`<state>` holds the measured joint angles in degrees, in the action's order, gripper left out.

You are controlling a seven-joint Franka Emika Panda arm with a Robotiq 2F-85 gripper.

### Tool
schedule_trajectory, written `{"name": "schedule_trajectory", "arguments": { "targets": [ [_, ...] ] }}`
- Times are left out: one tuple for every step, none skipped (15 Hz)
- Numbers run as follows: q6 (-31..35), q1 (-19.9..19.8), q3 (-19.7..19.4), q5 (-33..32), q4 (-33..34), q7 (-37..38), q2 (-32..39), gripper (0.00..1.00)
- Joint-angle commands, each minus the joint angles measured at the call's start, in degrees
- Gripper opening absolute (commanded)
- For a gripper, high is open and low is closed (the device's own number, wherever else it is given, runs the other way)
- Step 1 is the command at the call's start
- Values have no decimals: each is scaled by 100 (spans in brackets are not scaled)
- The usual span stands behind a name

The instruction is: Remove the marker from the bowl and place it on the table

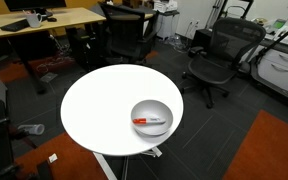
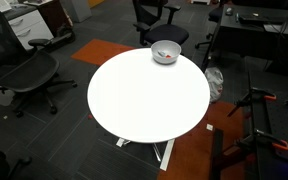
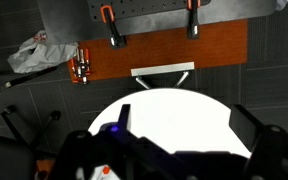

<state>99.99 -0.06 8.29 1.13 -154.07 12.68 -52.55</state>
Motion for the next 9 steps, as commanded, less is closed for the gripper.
{"name": "schedule_trajectory", "arguments": {
  "targets": [
    [90, 11, -42, 7, 115, 7, 171, 100],
    [172, -29, -35, -3, 189, 52, 260, 100],
    [265, -60, -70, -10, 311, 34, 390, 100],
    [372, -113, -85, -32, 443, 64, 529, 100],
    [500, -158, -108, -59, 589, 65, 671, 100],
    [578, -194, -145, -89, 767, 30, 860, 100],
    [683, -274, -190, -133, 977, 35, 1077, 100],
    [743, -350, -236, -182, 1158, 44, 1268, 100],
    [823, -440, -313, -240, 1367, 45, 1495, 100]
  ]
}}
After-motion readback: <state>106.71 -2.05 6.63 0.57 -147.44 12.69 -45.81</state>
